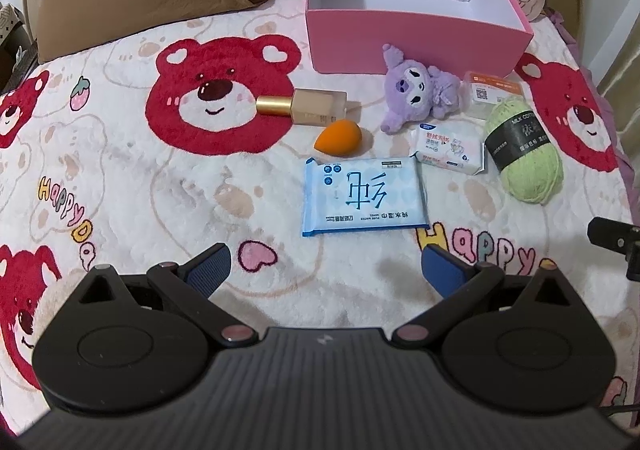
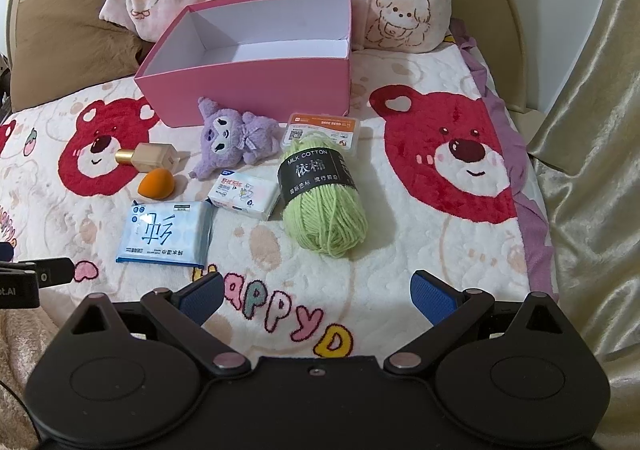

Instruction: Organize objects

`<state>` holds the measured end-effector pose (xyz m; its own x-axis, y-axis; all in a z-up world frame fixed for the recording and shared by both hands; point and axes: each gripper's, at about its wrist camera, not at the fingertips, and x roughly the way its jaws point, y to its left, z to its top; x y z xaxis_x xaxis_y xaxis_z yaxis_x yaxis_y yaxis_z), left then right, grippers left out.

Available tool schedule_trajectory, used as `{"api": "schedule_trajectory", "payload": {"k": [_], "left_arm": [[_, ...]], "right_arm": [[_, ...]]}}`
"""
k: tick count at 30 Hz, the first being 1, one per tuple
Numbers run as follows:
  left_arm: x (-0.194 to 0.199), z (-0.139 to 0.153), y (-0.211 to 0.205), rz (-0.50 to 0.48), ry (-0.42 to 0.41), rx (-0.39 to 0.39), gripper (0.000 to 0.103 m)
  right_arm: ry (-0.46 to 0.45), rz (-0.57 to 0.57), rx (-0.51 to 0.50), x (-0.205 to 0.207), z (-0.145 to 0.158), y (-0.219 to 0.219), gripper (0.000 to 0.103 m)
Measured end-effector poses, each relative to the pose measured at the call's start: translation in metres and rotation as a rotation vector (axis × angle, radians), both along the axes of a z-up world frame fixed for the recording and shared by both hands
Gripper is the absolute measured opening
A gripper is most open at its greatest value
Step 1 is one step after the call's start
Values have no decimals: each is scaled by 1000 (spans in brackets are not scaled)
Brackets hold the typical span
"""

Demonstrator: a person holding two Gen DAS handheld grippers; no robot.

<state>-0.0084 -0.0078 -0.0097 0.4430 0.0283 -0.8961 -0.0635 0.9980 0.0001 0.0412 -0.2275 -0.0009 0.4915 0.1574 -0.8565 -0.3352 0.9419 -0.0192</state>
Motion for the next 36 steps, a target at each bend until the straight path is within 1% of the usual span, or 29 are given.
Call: {"api": "schedule_trajectory", "payload": {"k": [9, 36], "left_arm": [[1, 0, 1, 6, 3, 1, 103], [-1, 0, 2, 22, 8, 11, 103]], "right_arm": [[-15, 5, 8, -3, 4, 2, 101], [0, 11, 3, -3, -2, 2, 101]]}}
